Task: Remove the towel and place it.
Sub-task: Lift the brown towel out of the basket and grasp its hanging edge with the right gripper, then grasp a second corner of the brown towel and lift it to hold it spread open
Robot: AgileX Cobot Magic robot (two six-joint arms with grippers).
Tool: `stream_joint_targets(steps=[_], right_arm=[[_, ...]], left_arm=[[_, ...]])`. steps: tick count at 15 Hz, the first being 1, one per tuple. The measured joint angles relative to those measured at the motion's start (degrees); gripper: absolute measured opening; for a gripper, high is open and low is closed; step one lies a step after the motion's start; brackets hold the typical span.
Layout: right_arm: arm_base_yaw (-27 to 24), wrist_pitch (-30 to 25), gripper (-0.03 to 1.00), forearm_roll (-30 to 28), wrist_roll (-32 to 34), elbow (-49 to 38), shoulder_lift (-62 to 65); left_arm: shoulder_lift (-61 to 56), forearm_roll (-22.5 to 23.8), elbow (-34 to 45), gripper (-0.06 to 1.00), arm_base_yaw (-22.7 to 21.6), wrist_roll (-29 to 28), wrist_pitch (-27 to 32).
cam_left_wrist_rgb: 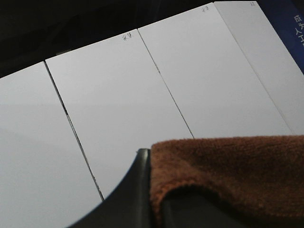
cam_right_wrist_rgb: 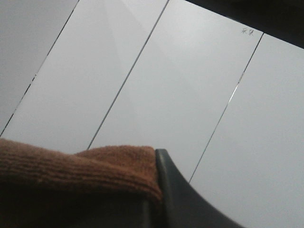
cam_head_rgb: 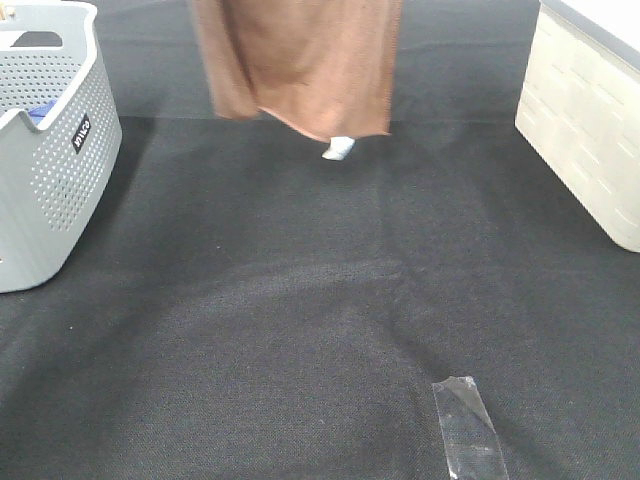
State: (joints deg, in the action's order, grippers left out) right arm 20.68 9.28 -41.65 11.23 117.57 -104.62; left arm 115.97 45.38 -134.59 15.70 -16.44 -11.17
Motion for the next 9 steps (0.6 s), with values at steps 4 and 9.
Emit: stream_joint_targets(steps=[4,9], right_arm=[[0.0,2.86,0.01,2.01,0.0,0.46,-0.29],[0.0,6.82,0.01,5.16,-5.96,0.46,-0.92]], left_arm=[[2.58,-6.88,0.0,0.0,-1.72,-5.39,-2.01],[0.8,-7.56,-0.06,0.0,-3.21,-1.78,-6.3]])
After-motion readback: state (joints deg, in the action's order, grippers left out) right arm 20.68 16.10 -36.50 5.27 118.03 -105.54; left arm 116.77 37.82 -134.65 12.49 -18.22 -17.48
